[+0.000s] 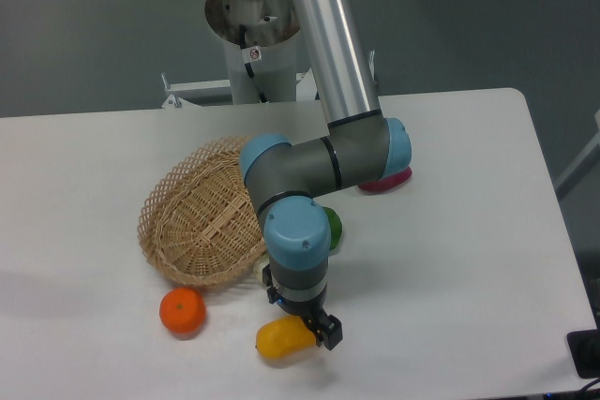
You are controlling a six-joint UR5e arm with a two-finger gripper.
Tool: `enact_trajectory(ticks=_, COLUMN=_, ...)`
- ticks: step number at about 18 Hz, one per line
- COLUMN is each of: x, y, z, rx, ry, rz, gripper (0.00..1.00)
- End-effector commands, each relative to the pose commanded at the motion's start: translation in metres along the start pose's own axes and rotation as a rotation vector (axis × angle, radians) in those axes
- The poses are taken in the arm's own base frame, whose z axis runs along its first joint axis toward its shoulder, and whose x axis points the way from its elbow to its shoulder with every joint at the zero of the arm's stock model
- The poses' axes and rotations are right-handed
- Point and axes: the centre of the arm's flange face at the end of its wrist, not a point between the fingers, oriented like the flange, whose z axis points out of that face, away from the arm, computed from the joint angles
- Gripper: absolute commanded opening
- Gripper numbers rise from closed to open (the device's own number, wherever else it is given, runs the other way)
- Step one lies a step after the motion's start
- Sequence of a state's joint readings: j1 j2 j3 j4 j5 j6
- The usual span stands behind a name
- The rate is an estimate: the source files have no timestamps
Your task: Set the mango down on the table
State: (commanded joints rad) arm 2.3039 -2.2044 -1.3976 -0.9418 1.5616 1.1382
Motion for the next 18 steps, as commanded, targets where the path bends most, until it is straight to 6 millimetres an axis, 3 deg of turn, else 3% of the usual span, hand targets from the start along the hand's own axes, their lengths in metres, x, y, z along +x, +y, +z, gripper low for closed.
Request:
enact_trajectory(ticks=3, x=-0.026, y=0.009, z=-0.022, rx=0.013, ry=-0.052, rz=-0.024, gripper=1.0)
enact_trajectory(ticks=9, x=-0.068, y=0.063, z=-0.052, rx=0.018, ry=-0.096, rz=-0.101, gripper=1.0)
enact_trajectory(ticks=18, x=-0.112, y=0.132, z=-0.076, rx=-0.032, ry=-0.013, rz=-0.097, gripper=1.0)
